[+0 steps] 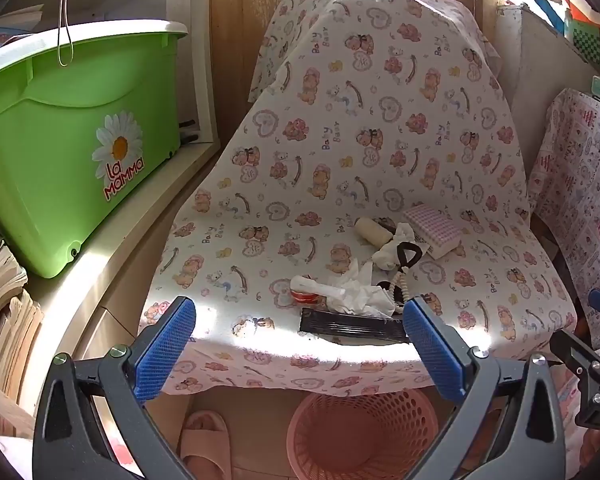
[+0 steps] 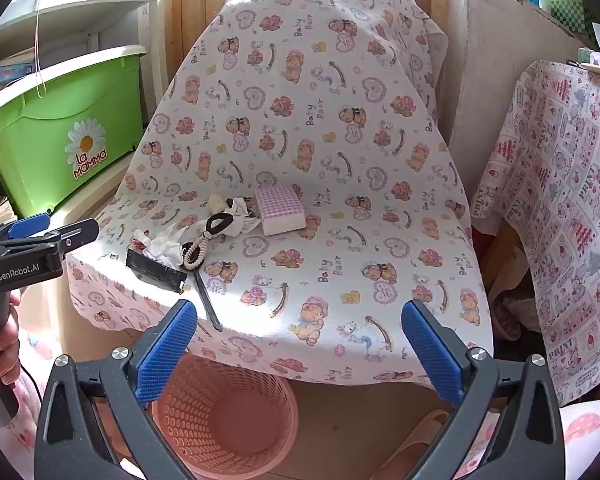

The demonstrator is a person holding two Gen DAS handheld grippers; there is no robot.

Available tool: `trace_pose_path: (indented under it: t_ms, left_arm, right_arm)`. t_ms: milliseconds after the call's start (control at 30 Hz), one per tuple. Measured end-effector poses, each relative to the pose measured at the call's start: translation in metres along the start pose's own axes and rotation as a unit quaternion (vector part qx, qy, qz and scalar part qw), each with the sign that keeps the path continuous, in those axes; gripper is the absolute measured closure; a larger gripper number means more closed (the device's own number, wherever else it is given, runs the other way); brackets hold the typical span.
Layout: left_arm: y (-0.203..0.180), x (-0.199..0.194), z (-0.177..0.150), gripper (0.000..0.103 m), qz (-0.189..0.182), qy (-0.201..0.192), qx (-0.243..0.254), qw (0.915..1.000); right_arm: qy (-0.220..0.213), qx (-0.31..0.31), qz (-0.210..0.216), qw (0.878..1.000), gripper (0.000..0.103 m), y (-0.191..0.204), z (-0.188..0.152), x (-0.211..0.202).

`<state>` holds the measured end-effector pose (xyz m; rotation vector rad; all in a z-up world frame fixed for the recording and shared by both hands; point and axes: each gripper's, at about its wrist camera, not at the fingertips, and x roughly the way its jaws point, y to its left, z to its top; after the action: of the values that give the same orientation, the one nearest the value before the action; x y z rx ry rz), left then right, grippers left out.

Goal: Collect trash

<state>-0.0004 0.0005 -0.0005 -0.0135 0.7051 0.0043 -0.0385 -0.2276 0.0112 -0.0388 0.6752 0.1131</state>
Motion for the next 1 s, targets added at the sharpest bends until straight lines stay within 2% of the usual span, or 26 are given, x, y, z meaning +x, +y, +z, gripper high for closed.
trace_pose_path:
  t_ms: [500,733,767,1000]
  left_arm:
    - [0.0003,-0.0017,0.0002,0.001,0.001,-0.015,0.008,0.9999]
    - [-0.0018,-0.0016,-0.0015,0.001,-0.003,-0.009,0.003,1.0000]
    - [-0.0015,-0.0002,-0.0010,0.001,-0.005,0.004,0.001,1.0000]
    - [-0.0012,0.0027,-0.0025,0.000,-0.005,0.024,0.002,0.9997]
  right_arm:
    - [-0.004,0.001,-0.003,1.000,0.000,-0.0008,0.0015,-0.0006]
    - [-0.004,0.001,-0.003,1.000,0.000,0.0008,0.0008,-0.0013]
    - [-0.004,0.001,-0.003,1.000,0.000,0.0010,0.0007,-0.0014]
    - [-0.004,0.002,-0.003,1.000,0.000,0.0001,0.0005,-0.0016]
